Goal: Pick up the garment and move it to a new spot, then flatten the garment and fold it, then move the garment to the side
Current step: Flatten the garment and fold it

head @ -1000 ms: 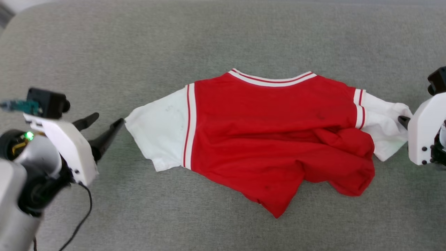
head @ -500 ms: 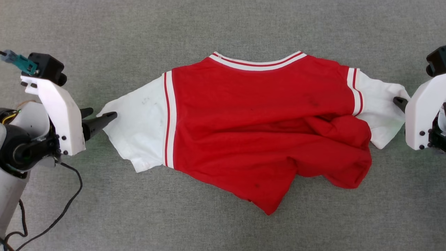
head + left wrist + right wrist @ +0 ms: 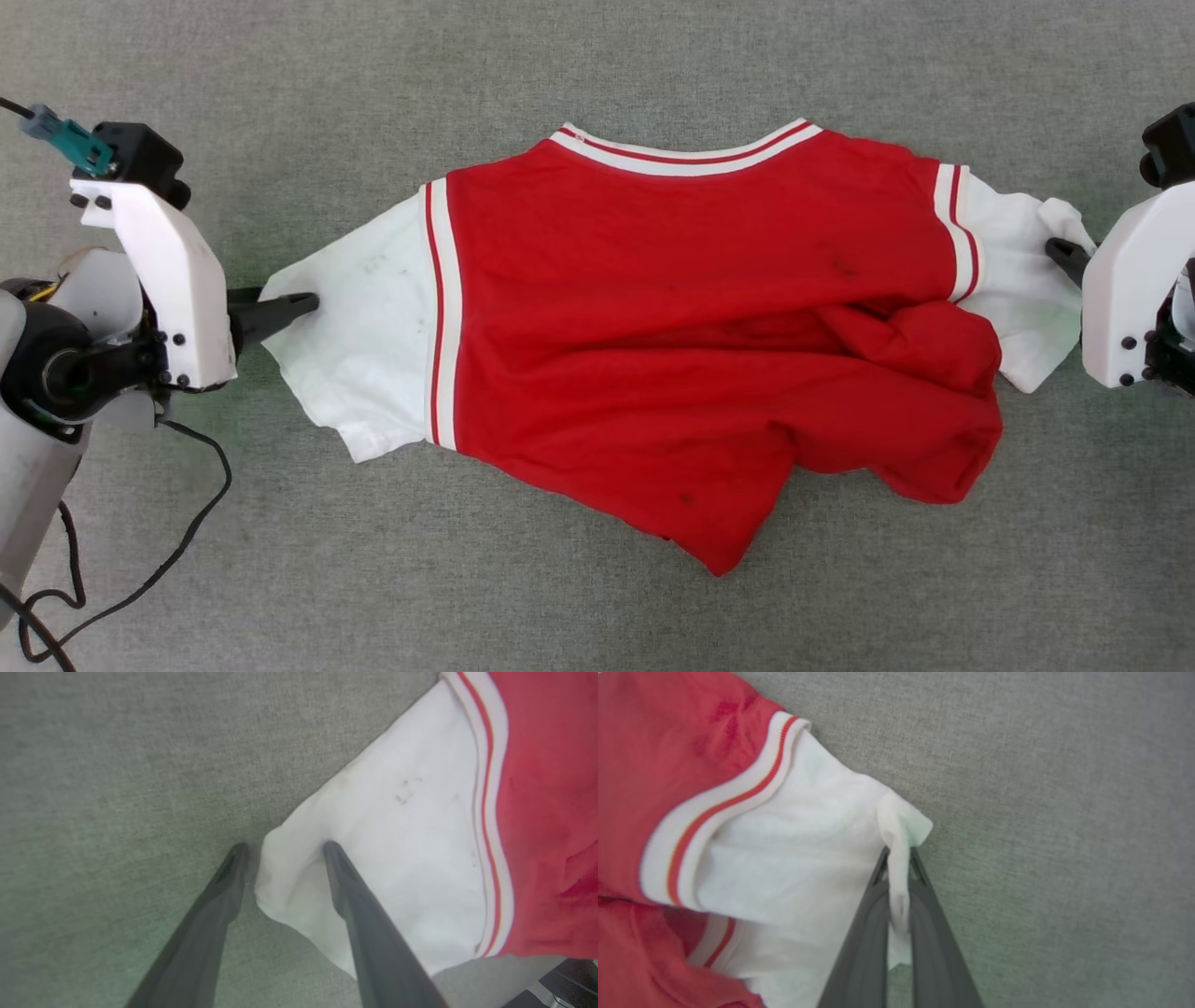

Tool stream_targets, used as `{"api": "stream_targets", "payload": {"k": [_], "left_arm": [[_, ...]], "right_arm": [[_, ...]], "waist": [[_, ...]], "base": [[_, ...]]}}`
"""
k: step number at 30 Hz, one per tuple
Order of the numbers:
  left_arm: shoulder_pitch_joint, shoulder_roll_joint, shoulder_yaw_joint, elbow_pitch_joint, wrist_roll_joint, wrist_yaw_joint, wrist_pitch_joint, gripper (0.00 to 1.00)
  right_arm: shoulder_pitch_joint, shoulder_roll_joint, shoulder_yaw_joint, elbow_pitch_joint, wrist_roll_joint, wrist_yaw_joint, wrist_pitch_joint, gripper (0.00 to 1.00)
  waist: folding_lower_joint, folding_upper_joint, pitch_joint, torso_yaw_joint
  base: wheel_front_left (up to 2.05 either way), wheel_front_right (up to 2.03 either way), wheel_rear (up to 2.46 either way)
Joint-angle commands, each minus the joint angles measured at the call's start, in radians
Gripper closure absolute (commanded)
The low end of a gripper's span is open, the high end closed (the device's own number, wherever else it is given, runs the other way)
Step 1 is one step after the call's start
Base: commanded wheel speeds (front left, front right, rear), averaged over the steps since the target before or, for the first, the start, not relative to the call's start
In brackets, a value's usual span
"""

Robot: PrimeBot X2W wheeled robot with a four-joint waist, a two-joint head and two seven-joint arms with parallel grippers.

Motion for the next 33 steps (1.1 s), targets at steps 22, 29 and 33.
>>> {"api": "stream_targets", "payload": {"k": [22,29,33], "left_arm": [[0.037,0.061,-0.005,-0.068,-0.01,-0.001,-0.392,1.0],[0.074,0.138,0.052,-0.16,0.024,0.005,-0.55,1.0],[0.099,0.189,0.093,-0.245,0.05,0.035,-0.61,1.0]], "right_arm": [[-0.05,-0.064,0.018,-0.005,0.002,0.0,-0.114,1.0],[-0.103,-0.112,0.023,-0.043,0.02,0.0,-0.164,1.0],[-0.124,-0.119,-0.003,-0.087,0.021,0.0,-0.184,1.0]], "waist": [[0.0,0.0,-0.2,0.007],[0.0,0.0,-0.299,-0.001],[0.0,0.0,-0.343,-0.006]], "base": [[0.0,0.0,0.0],[0.0,0.0,0.0],[0.0,0.0,0.0]]}}
